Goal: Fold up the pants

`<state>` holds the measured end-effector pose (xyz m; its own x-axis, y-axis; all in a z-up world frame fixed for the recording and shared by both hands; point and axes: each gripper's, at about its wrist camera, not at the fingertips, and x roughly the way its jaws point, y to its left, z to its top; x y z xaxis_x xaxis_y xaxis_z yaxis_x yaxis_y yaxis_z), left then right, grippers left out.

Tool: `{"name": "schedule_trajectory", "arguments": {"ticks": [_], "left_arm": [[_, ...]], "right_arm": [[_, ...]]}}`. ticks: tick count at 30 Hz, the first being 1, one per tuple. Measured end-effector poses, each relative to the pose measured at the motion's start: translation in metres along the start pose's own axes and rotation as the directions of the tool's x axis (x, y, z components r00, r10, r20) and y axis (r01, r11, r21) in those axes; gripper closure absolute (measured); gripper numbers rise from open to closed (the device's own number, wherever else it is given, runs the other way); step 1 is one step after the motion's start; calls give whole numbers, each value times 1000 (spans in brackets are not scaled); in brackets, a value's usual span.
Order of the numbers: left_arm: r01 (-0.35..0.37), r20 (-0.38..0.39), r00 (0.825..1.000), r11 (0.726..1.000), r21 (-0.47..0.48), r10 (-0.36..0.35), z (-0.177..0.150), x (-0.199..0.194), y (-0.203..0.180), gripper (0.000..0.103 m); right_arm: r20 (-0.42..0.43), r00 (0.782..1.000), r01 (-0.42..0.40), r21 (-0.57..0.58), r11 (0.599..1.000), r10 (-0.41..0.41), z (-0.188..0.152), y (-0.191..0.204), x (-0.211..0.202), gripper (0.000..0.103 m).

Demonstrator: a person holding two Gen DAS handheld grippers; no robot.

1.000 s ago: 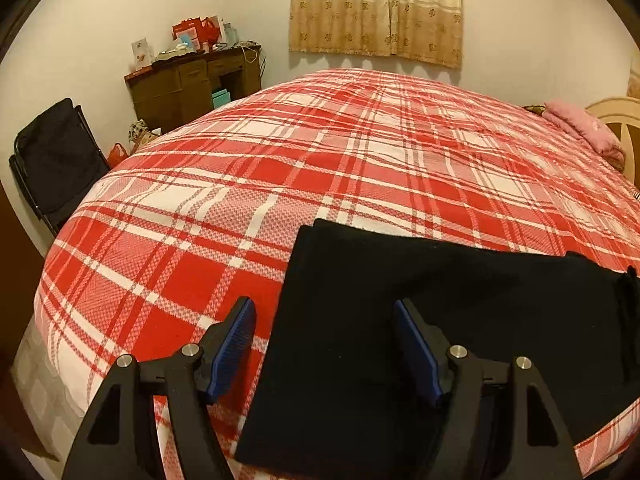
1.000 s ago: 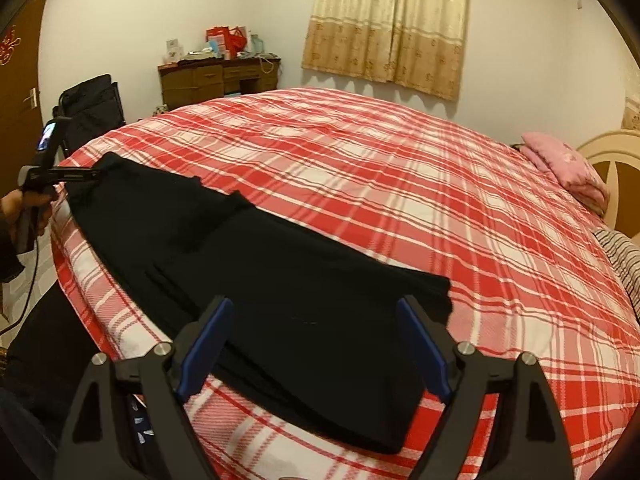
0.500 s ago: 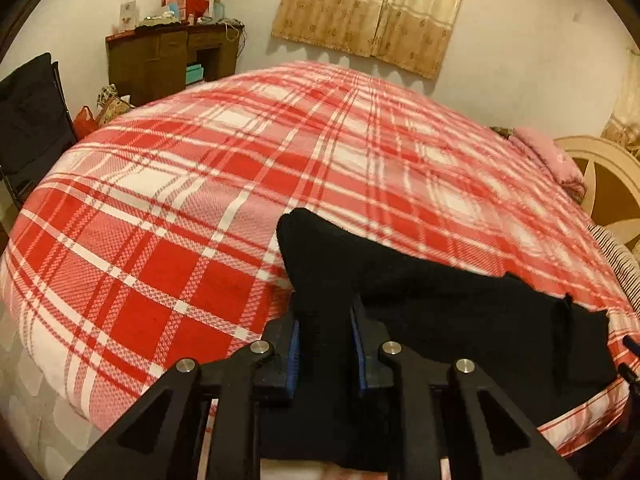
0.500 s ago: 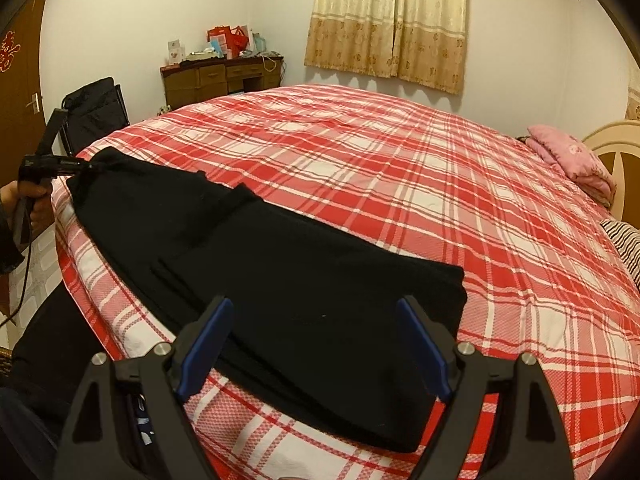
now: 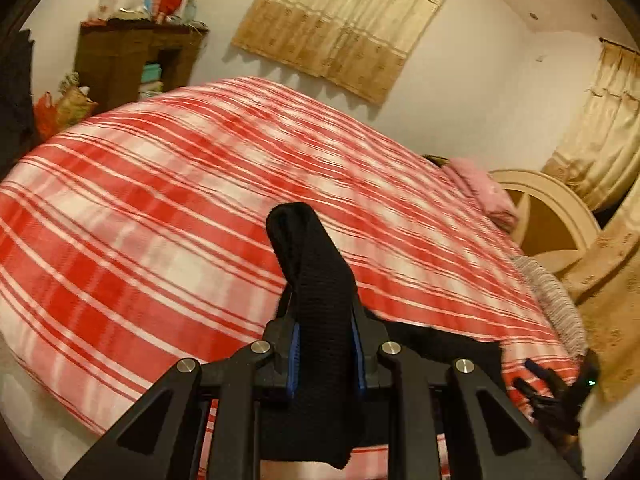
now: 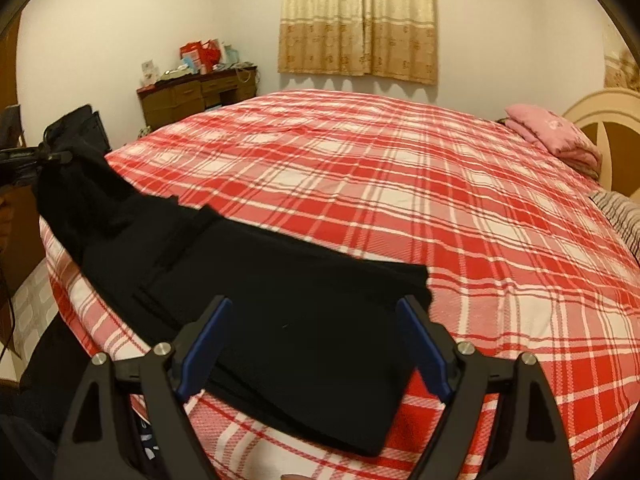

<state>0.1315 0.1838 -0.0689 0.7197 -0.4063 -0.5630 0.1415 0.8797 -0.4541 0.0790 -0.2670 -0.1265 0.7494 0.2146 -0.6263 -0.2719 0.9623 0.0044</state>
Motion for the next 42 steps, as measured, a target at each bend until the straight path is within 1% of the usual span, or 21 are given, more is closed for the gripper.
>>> {"name": "schedule_trajectory", "arguments": {"ticks": [4, 7, 9, 14, 18, 21, 22, 25, 26, 28, 30, 32, 35, 36, 37, 38, 40, 41, 42], "left_arm": [[72, -17, 997, 997, 8, -72, -1, 7, -39, 82], [114, -32, 993, 993, 43, -112, -3, 16, -72, 82], [136, -45, 990, 989, 59, -134, -4, 21, -86, 82], [197, -93, 978, 975, 105, -188, -9, 39, -129, 82], [239, -140, 965, 960, 143, -220, -17, 54, -161, 82], [252, -172, 959, 954, 164, -224, -24, 66, -180, 82], [262, -193, 954, 949, 173, -229, -28, 74, -189, 82], [274, -231, 946, 942, 193, -227, -38, 91, -207, 82], [271, -238, 946, 941, 201, -221, -40, 96, -212, 82], [259, -255, 946, 940, 221, -200, -48, 111, -220, 82], [230, -267, 950, 940, 252, -161, -57, 129, -228, 82], [215, -287, 948, 939, 269, -135, -69, 146, -231, 82], [180, -294, 952, 935, 305, -88, -84, 167, -238, 81], [179, -301, 950, 937, 300, -85, -89, 171, -240, 80], [194, -313, 945, 937, 290, -98, -94, 174, -243, 76], [215, -319, 940, 932, 290, -118, -98, 173, -247, 75], [267, -318, 934, 909, 320, -162, -106, 163, -259, 75], [286, -311, 933, 895, 342, -179, -109, 157, -264, 75], [287, -295, 939, 879, 380, -179, -111, 149, -270, 74]], "right_arm": [[15, 1000, 13, 43, 999, -14, 4, -15, -5, 17], [20, 1000, 17, 65, 998, -19, 6, -24, -6, 17], [23, 999, 21, 72, 997, -23, 8, -29, -6, 17], [33, 999, 36, 94, 995, -39, 9, -43, -8, 17], [29, 998, 57, 160, 986, -62, 10, -65, -7, 17], [17, 997, 63, 227, 972, -69, 9, -83, -6, 17], [13, 998, 62, 243, 968, -67, 8, -87, -5, 17], [3, 998, 65, 270, 961, -68, 6, -95, -3, 17], [1, 998, 67, 271, 960, -70, 6, -96, -3, 17], [-9, 997, 75, 275, 959, -75, 5, -98, 0, 17], [-15, 997, 78, 279, 957, -77, 4, -100, 1, 17], [-20, 997, 83, 284, 955, -81, 4, -103, 2, 17], [-31, 996, 91, 294, 951, -85, 2, -107, 4, 17], [-35, 996, 91, 299, 950, -84, 1, -108, 5, 17], [-39, 996, 91, 302, 949, -83, 1, -109, 6, 17], [-41, 996, 90, 304, 948, -82, 1, -110, 7, 17], [-47, 996, 89, 315, 945, -78, -1, -113, 9, 17], [-49, 996, 89, 320, 943, -78, -1, -115, 10, 17], [-51, 996, 92, 328, 940, -80, -2, -117, 10, 17]]}}
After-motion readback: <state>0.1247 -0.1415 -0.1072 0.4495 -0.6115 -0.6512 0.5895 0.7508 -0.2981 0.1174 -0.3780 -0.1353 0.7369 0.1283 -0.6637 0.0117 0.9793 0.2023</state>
